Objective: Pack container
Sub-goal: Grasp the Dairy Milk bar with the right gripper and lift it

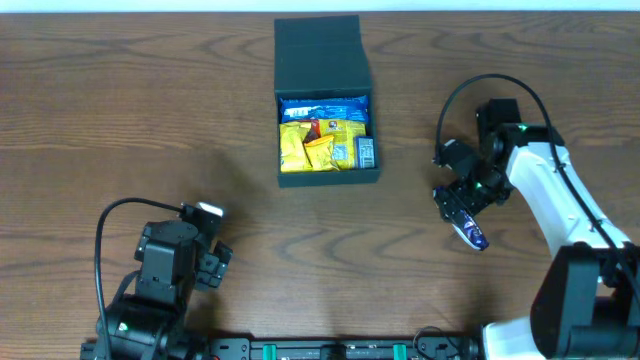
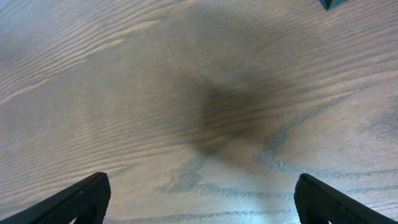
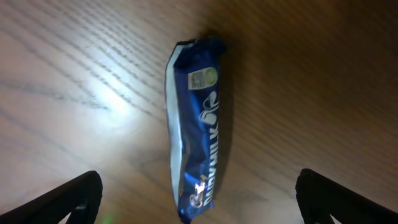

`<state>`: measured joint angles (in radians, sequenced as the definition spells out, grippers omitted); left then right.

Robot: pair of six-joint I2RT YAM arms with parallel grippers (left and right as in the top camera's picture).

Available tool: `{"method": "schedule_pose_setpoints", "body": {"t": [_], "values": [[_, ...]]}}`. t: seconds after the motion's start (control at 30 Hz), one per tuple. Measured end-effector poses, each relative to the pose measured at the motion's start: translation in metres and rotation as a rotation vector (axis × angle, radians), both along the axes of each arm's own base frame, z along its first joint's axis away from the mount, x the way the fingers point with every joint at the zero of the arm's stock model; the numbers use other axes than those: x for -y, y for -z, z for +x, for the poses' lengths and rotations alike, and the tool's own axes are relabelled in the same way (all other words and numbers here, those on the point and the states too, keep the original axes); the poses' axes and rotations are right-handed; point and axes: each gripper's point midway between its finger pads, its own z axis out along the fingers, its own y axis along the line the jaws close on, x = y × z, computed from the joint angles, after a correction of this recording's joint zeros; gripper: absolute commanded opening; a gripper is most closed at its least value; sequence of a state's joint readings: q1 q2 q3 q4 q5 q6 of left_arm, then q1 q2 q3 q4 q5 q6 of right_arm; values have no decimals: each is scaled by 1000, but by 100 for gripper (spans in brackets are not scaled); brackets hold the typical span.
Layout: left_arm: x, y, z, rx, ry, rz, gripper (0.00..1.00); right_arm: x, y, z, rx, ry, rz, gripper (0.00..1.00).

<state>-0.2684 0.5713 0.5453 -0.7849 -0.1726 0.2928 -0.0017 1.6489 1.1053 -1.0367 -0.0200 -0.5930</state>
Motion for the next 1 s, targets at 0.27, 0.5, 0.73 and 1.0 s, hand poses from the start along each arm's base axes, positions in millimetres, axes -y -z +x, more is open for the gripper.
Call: {"method": "schedule_pose_setpoints", "body": {"t": [0.27, 0.5, 0.73, 1.0], "values": [[0, 0, 0, 0, 0, 0, 95, 6, 30, -5, -29, -1, -30, 91], [0, 0, 0, 0, 0, 0, 95, 23, 48, -3, 16, 22, -107, 90], [0, 0, 0, 0, 0, 0, 95, 23, 48, 4, 46, 31, -95, 83], [0, 0, 0, 0, 0, 0, 95, 19, 56, 1, 49, 36, -70, 60]]}}
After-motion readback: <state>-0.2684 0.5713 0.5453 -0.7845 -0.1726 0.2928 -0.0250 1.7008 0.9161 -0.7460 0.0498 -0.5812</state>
